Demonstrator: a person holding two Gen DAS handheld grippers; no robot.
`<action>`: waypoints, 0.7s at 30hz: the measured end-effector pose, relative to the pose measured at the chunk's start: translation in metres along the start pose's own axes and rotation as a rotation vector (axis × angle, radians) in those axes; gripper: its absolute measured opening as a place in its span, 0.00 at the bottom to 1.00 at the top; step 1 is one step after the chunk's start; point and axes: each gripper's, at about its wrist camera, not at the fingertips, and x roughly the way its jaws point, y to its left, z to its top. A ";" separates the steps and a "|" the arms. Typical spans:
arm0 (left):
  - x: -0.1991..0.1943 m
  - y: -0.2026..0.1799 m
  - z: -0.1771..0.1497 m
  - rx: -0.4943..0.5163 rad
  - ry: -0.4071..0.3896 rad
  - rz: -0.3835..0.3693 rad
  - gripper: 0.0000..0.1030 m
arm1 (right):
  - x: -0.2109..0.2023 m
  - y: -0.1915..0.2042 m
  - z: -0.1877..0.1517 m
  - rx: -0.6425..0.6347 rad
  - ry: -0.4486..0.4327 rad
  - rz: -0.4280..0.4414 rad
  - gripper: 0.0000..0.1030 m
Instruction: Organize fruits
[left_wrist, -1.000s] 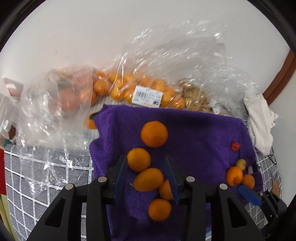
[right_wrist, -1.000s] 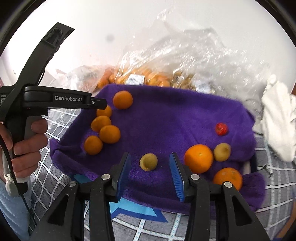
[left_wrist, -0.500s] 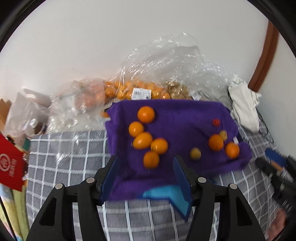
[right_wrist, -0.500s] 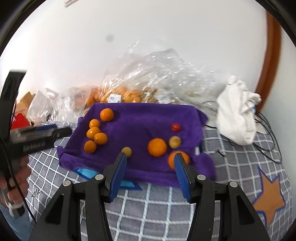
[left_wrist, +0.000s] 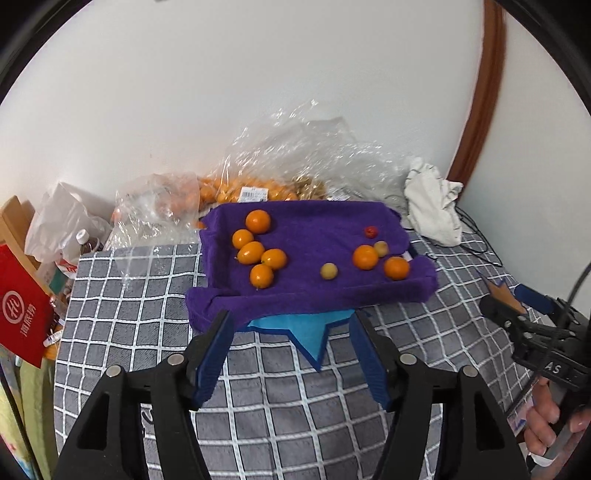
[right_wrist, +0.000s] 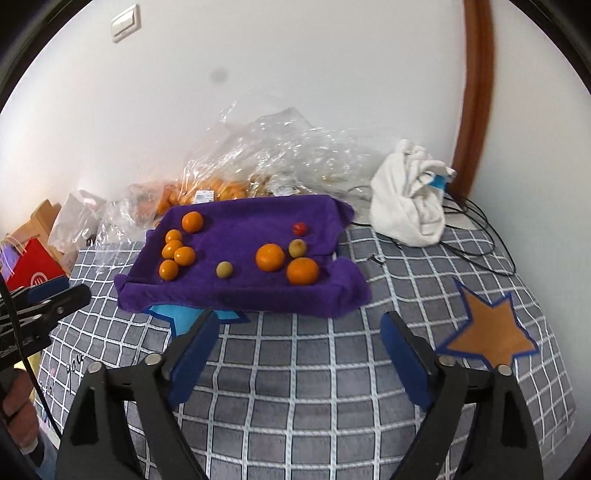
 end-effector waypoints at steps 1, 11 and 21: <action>-0.004 -0.002 -0.002 0.001 -0.006 0.001 0.65 | -0.003 -0.002 -0.003 0.004 0.004 0.006 0.92; -0.026 -0.009 -0.015 -0.024 -0.044 0.023 0.71 | -0.034 -0.005 -0.018 -0.015 -0.029 -0.011 0.94; -0.034 -0.010 -0.020 -0.012 -0.057 0.050 0.71 | -0.044 -0.006 -0.021 -0.013 -0.043 -0.023 0.94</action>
